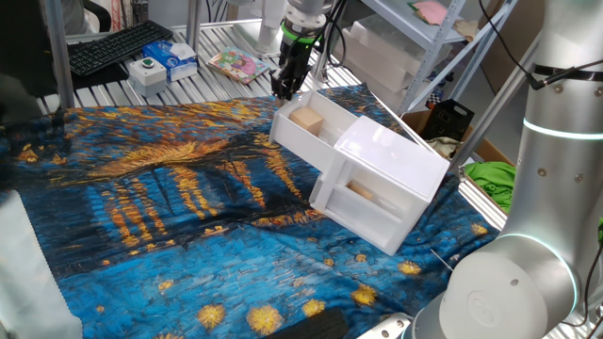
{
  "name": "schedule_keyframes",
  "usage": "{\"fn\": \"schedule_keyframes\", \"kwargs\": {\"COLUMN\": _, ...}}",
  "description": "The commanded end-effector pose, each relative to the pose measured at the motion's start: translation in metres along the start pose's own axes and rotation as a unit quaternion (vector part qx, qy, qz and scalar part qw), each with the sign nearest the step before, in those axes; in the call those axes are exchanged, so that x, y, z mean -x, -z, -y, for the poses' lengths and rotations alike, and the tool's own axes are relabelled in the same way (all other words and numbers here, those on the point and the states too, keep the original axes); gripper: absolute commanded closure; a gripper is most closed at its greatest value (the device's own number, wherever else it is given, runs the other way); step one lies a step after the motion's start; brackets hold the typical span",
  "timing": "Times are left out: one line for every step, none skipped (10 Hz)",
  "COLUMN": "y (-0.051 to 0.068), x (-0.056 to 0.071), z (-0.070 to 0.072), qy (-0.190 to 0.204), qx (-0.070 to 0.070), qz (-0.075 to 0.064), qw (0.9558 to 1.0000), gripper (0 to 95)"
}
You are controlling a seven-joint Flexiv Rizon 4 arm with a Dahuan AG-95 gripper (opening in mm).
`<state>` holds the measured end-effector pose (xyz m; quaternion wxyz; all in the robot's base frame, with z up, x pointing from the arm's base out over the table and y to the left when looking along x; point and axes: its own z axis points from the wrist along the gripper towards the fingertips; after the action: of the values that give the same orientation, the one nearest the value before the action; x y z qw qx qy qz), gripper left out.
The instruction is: Put things in the drawer
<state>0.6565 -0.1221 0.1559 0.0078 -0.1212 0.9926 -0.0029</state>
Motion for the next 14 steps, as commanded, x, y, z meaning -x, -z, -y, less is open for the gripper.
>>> {"fn": "schedule_keyframes", "kwargs": {"y": -0.001, "x": -0.003, "z": 0.000, "qy": 0.000, "qx": -0.001, "qz": 0.003, "qw": 1.0000, "gripper": 95.0}}
{"fn": "schedule_keyframes", "kwargs": {"y": -0.002, "x": -0.007, "z": 0.000, "qy": 0.000, "qx": 0.000, "qz": 0.004, "qw": 1.0000, "gripper": 95.0}}
{"fn": "schedule_keyframes", "kwargs": {"y": -0.004, "x": -0.010, "z": 0.001, "qy": 0.000, "qx": 0.002, "qz": 0.005, "qw": 1.0000, "gripper": 95.0}}
{"fn": "schedule_keyframes", "kwargs": {"y": -0.004, "x": -0.011, "z": 0.001, "qy": 0.000, "qx": 0.002, "qz": 0.005, "qw": 1.0000, "gripper": 95.0}}
{"fn": "schedule_keyframes", "kwargs": {"y": -0.005, "x": -0.017, "z": 0.002, "qy": 0.000, "qx": 0.004, "qz": 0.007, "qw": 1.0000, "gripper": 95.0}}
{"fn": "schedule_keyframes", "kwargs": {"y": -0.005, "x": -0.019, "z": 0.001, "qy": 0.000, "qx": 0.005, "qz": 0.007, "qw": 1.0000, "gripper": 95.0}}
{"fn": "schedule_keyframes", "kwargs": {"y": -0.005, "x": -0.023, "z": 0.001, "qy": 0.000, "qx": 0.005, "qz": 0.008, "qw": 1.0000, "gripper": 95.0}}
{"fn": "schedule_keyframes", "kwargs": {"y": -0.004, "x": -0.025, "z": 0.001, "qy": 0.000, "qx": 0.006, "qz": 0.007, "qw": 1.0000, "gripper": 95.0}}
{"fn": "schedule_keyframes", "kwargs": {"y": -0.004, "x": -0.027, "z": 0.000, "qy": 0.000, "qx": 0.006, "qz": 0.007, "qw": 1.0000, "gripper": 95.0}}
{"fn": "schedule_keyframes", "kwargs": {"y": -0.004, "x": -0.028, "z": -0.001, "qy": 0.000, "qx": 0.007, "qz": 0.009, "qw": 0.9999, "gripper": 95.0}}
{"fn": "schedule_keyframes", "kwargs": {"y": -0.004, "x": -0.029, "z": -0.001, "qy": 0.000, "qx": 0.007, "qz": 0.010, "qw": 0.9999, "gripper": 95.0}}
{"fn": "schedule_keyframes", "kwargs": {"y": -0.003, "x": -0.032, "z": -0.001, "qy": 0.000, "qx": 0.007, "qz": 0.010, "qw": 0.9999, "gripper": 95.0}}
{"fn": "schedule_keyframes", "kwargs": {"y": -0.003, "x": -0.034, "z": -0.001, "qy": 0.000, "qx": 0.007, "qz": 0.011, "qw": 0.9999, "gripper": 95.0}}
{"fn": "schedule_keyframes", "kwargs": {"y": -0.003, "x": -0.036, "z": -0.002, "qy": 0.000, "qx": 0.007, "qz": 0.012, "qw": 0.9999, "gripper": 95.0}}
